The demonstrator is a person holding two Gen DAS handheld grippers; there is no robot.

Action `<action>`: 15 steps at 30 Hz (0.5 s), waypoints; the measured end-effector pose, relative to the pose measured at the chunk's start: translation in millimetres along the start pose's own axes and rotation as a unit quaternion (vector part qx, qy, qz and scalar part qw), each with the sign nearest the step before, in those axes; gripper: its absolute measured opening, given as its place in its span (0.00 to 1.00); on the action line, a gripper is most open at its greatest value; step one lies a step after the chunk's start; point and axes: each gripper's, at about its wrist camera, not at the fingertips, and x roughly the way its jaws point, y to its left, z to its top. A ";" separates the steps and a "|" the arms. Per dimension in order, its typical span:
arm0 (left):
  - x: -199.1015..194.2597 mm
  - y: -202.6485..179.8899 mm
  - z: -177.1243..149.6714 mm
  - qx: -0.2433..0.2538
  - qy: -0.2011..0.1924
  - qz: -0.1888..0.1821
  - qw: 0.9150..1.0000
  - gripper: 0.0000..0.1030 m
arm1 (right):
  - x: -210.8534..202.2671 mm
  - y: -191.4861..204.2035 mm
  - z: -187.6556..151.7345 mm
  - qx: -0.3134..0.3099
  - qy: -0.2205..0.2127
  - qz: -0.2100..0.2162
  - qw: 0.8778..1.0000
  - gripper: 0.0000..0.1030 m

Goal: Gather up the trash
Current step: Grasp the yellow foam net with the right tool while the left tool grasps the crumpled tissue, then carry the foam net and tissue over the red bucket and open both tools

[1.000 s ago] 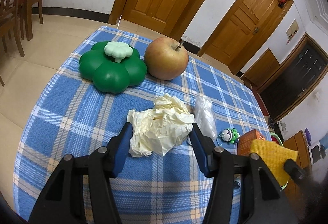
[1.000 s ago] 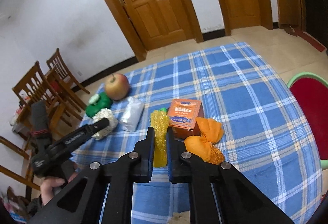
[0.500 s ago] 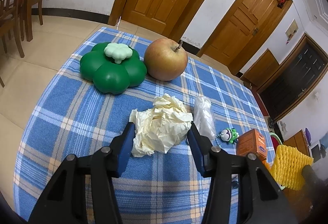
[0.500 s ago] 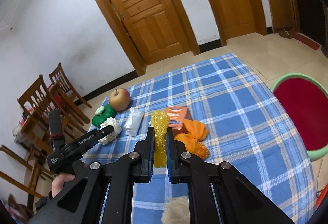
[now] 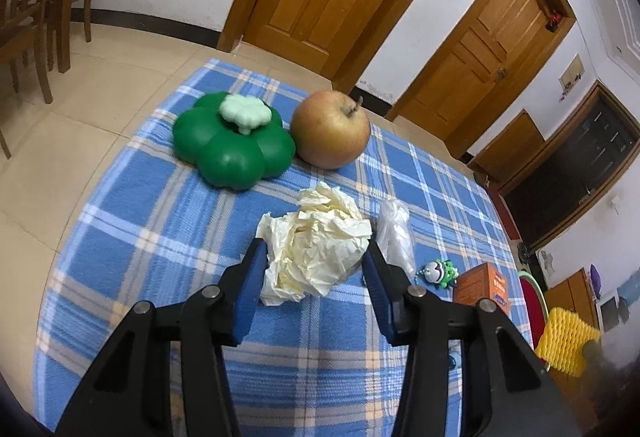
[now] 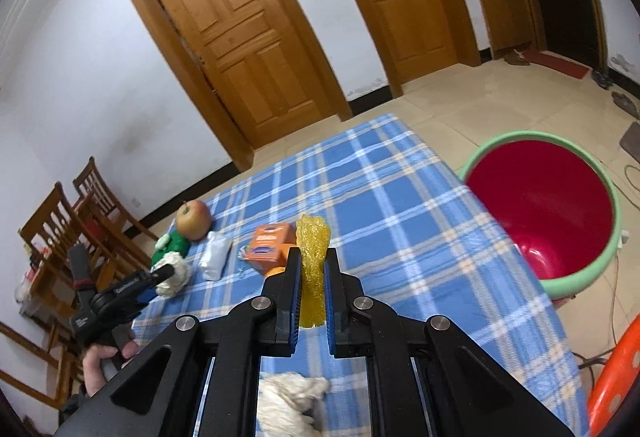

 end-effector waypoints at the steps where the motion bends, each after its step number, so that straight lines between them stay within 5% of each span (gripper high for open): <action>1: -3.9 -1.6 0.6 0.002 -0.004 0.002 1.000 0.47 | -2.1 -4.5 -0.3 0.003 -0.001 -0.002 1.000 0.10; 15: -50.9 -88.1 -10.4 0.078 -0.026 -0.033 0.996 0.47 | -41.7 -79.7 7.4 0.076 -0.046 -0.033 0.995 0.10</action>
